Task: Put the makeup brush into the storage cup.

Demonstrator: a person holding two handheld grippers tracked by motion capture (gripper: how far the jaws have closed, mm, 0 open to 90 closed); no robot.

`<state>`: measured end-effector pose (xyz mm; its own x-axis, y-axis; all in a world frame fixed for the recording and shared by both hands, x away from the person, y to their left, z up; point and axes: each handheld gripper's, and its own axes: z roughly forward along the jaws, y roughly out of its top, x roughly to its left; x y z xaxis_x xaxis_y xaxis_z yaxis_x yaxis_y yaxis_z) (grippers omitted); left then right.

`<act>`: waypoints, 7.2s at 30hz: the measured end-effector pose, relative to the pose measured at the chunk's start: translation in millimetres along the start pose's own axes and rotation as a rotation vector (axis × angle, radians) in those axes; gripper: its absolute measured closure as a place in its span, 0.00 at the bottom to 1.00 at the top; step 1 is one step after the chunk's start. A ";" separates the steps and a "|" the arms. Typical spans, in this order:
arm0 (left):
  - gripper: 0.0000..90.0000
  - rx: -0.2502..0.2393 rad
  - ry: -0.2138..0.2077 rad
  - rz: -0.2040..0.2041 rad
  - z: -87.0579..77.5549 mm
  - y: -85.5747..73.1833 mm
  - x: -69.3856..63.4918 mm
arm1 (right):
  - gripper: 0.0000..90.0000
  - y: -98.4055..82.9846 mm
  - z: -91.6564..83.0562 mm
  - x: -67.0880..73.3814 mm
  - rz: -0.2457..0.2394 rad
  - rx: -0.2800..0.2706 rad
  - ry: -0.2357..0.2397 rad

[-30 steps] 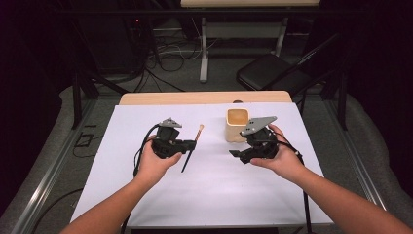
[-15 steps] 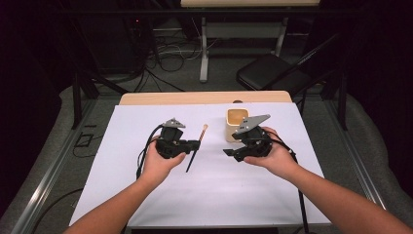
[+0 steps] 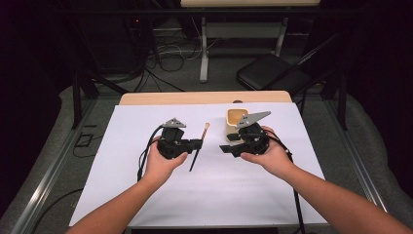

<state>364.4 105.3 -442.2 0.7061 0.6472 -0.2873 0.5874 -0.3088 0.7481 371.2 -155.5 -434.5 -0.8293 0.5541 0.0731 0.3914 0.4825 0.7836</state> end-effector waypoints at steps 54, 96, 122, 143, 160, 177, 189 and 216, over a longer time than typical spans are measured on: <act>0.92 -0.113 -0.066 -0.161 15.5 -0.3 -4.8 | 0.73 3.0 8.2 -17.7 0.509 -0.273 0.135; 0.92 -0.118 -0.092 -0.157 24.1 -2.5 -12.0 | 0.82 3.7 20.3 -15.4 0.554 -0.258 0.170; 0.92 -0.118 -0.096 -0.149 24.7 -3.1 -14.3 | 0.92 3.8 23.0 -13.6 0.560 -0.249 0.175; 0.92 -0.122 -0.098 -0.135 23.1 -3.9 -15.6 | 0.93 3.6 22.4 -14.2 0.577 -0.247 0.196; 0.74 -0.111 -0.087 -0.104 22.3 -4.8 -15.1 | 0.93 4.0 19.3 -15.0 0.547 -0.238 0.179; 0.60 -0.114 -0.044 -0.061 21.3 -6.1 -17.4 | 0.93 6.2 16.1 -10.7 0.441 -0.223 0.120; 0.56 -0.106 -0.023 -0.022 18.3 -7.6 -19.6 | 0.93 15.4 5.0 -4.7 0.300 -0.222 0.033; 0.48 -0.094 0.075 0.019 8.2 -7.4 -8.7 | 0.93 18.8 -18.4 -9.8 0.184 -0.218 -0.064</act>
<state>357.2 96.2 -450.1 0.6831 0.6932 -0.2299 0.5322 -0.2569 0.8067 379.3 -164.4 -409.1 -0.7227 0.6638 0.1928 0.4324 0.2165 0.8753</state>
